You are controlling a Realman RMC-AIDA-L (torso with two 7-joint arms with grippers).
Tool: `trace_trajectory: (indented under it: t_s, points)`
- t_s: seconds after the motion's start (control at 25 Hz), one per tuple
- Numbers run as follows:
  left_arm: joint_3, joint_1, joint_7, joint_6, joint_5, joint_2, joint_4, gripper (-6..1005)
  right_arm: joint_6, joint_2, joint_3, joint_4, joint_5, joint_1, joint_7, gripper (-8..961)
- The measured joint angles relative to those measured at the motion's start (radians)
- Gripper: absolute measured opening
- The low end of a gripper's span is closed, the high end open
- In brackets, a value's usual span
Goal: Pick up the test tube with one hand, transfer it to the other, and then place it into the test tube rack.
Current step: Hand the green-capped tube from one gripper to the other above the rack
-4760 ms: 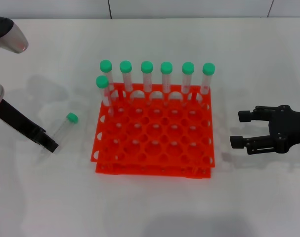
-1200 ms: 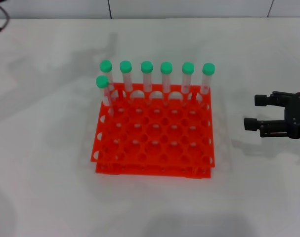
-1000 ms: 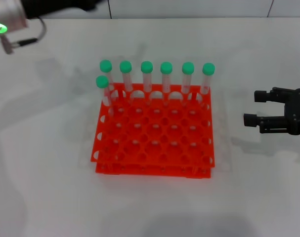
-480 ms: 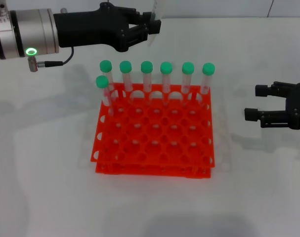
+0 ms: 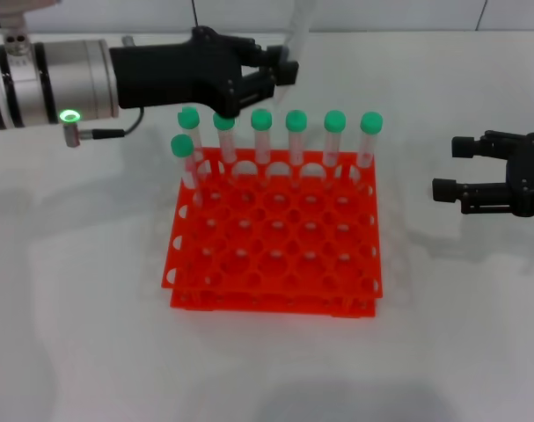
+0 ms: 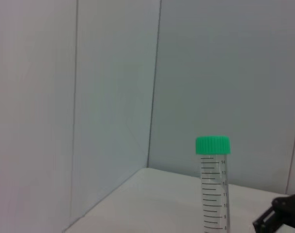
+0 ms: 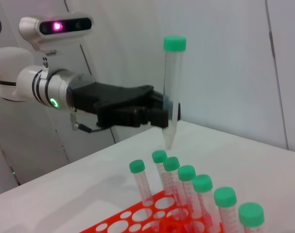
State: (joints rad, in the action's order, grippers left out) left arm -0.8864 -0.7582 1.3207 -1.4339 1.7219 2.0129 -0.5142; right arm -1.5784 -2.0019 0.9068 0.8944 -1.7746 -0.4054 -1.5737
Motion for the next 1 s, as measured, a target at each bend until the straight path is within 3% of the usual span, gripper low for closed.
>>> trace_trajectory:
  t_s: [0.2,0.6,1.0]
  points:
    - [-0.043,0.011,-0.013,0.001,0.0,0.014,0.001,205,-0.001,0.001,-0.016,0.0,0.002,-0.007,0.0,791]
    - [-0.037,0.034,-0.045,-0.016,-0.01,0.015,-0.001,204,-0.004,-0.006,-0.025,0.043,0.024,-0.016,-0.007,788]
    - [-0.04,0.044,-0.06,-0.037,-0.012,0.015,0.002,205,0.004,-0.011,-0.013,0.036,0.051,-0.083,-0.017,785]
